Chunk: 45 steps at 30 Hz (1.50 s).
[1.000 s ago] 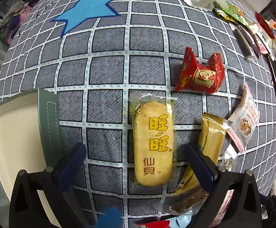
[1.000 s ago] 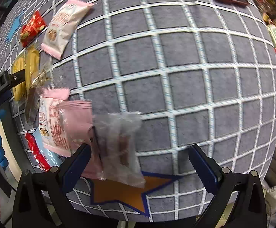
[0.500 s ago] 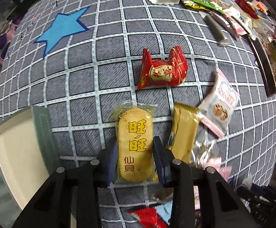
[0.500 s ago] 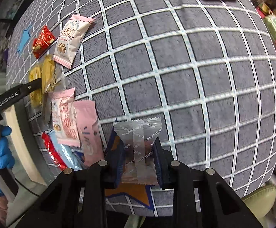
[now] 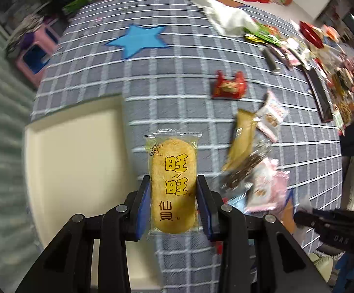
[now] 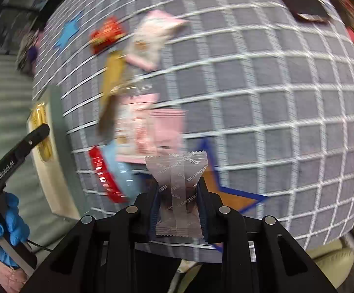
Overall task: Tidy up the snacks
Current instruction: 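Carry both snacks over the cream tray and open both tools to drop them, then grasp the gold snack bar with the left tool while the right tool grasps a pink packet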
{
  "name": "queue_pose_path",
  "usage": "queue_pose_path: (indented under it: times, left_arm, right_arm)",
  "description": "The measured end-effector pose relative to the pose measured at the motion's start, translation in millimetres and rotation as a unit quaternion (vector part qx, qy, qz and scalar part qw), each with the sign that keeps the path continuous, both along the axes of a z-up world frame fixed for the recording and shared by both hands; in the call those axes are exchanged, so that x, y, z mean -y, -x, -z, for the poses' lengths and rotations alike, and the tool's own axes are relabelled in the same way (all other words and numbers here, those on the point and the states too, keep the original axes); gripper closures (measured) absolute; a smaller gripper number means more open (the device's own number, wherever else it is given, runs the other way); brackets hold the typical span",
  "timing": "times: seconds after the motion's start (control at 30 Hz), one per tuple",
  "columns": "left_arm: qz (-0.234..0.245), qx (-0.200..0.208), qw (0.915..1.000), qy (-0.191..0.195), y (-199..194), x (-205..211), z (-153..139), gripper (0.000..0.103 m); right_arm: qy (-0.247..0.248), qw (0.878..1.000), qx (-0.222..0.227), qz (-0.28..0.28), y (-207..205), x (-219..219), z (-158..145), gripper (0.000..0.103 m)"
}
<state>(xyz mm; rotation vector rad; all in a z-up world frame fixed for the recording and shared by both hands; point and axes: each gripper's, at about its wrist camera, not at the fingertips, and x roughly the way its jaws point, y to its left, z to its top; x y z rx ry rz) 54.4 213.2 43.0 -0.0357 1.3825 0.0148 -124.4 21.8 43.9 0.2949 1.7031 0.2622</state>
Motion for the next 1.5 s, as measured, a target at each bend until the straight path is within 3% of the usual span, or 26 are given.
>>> queue_pose_path:
  times: [0.03,0.2,0.43,0.63,0.67,0.7,0.77,0.87,1.07,1.2,1.43,1.47,1.5]
  left_arm:
    - [-0.009,0.001,0.9999,-0.006,-1,-4,2,0.064]
    - [-0.042,-0.007,0.9988,-0.023,66,-60,-10,0.064]
    - [-0.099,-0.032,0.9940,-0.035,104,-121,-2,0.064]
    - [-0.112,-0.058,0.9901,-0.062,124,-146,13,0.059]
    - [-0.110,-0.060,0.9900,-0.065,126,-147,14,0.057]
    - [-0.106,-0.061,0.9904,-0.065,129,-148,15,0.053]
    - [-0.095,-0.058,0.9917,-0.064,131,-146,15,0.041]
    - [-0.068,-0.048,0.9945,-0.064,128,-133,14,0.040]
    - [0.015,-0.024,0.9982,-0.054,106,-86,2,0.037]
    - [0.069,-0.016,0.9966,-0.043,82,-45,-2,0.033]
    - [0.113,-0.027,0.9923,-0.043,36,6,5,0.033]
    - [0.115,-0.029,0.9919,-0.045,30,10,7,0.033]
    - [0.116,-0.031,0.9918,-0.045,22,14,10,0.033]
  right_arm:
    - [-0.003,1.000,0.002,-0.011,-2,-7,-3,0.073]
    - [-0.018,0.996,0.012,-0.088,-9,-71,-16,0.073]
    - [-0.051,0.984,0.020,-0.172,-10,-164,-30,0.073]
    - [-0.069,0.975,0.022,-0.210,-10,-235,-32,0.073]
    - [-0.067,0.975,0.019,-0.213,-10,-239,-30,0.070]
    - [-0.063,0.975,0.013,-0.214,-10,-242,-27,0.046]
    - [-0.050,0.978,0.011,-0.204,-12,-236,-22,0.006]
    - [-0.027,0.982,0.021,-0.186,-13,-217,-20,0.006]
    - [0.060,0.995,0.006,-0.079,-13,-102,1,0.006]
    - [0.113,0.993,-0.021,-0.032,-1,-40,20,0.006]
    - [0.139,0.989,-0.017,-0.041,2,-25,47,0.008]
    - [0.137,0.989,-0.013,-0.045,-2,-25,50,0.019]
    - [0.145,0.988,-0.012,-0.052,-4,-31,53,0.023]
